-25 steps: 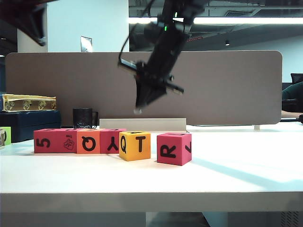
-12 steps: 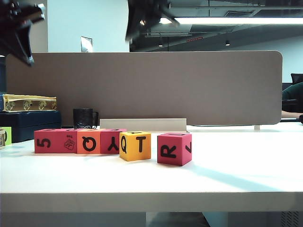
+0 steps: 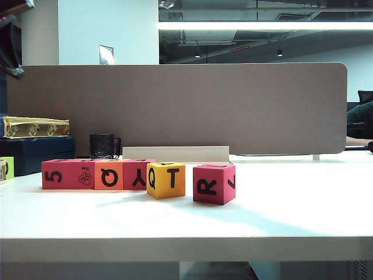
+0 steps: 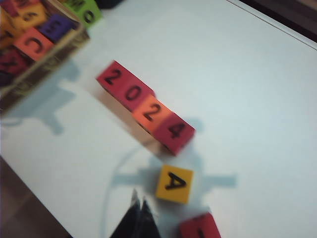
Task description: Select the appropriate blocks from the scattered letter blocks on the table and arrange them in a row to spell out "2024".
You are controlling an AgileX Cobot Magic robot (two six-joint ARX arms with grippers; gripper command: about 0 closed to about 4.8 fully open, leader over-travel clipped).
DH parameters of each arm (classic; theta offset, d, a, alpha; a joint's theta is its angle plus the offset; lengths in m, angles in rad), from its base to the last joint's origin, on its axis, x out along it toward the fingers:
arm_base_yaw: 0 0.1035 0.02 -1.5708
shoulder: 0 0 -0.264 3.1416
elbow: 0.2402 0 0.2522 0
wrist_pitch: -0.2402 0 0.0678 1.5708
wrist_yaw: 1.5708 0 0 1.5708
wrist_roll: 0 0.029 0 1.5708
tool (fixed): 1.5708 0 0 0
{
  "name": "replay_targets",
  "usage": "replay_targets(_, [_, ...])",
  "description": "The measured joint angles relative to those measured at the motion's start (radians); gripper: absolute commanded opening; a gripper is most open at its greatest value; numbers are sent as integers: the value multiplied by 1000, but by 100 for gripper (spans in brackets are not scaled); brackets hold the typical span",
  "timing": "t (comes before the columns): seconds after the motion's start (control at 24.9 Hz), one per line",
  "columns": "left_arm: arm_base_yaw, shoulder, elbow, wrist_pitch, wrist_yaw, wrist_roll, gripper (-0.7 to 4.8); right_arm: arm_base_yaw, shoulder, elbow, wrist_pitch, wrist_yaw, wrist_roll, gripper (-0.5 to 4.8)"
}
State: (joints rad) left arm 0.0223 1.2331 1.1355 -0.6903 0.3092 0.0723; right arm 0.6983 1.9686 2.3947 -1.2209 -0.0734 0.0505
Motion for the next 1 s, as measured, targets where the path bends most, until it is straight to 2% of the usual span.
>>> replay_targets(0.04, [0, -69, -79, 63, -27, -12, -6, 3, -5, 0, -36, 31, -13, -1])
replay_targets(0.28, [0, -338, -338, 169, -73, -43, -6, 7, -26, -1, -97, 46, -23, -1])
replay_targets(0.4, [1, -472, -457, 158, -97, -43, -6, 6, -26, -1, -96, 47, -23, -1])
replay_targets(0.76, [1, -496, -475, 67, -101, -44, -6, 6, -26, -1, -95, 48, -23, -1])
replay_targets(1.0, [1, -496, -475, 69, -101, -44, -6, 6, -26, -1, -95, 48, -23, -1])
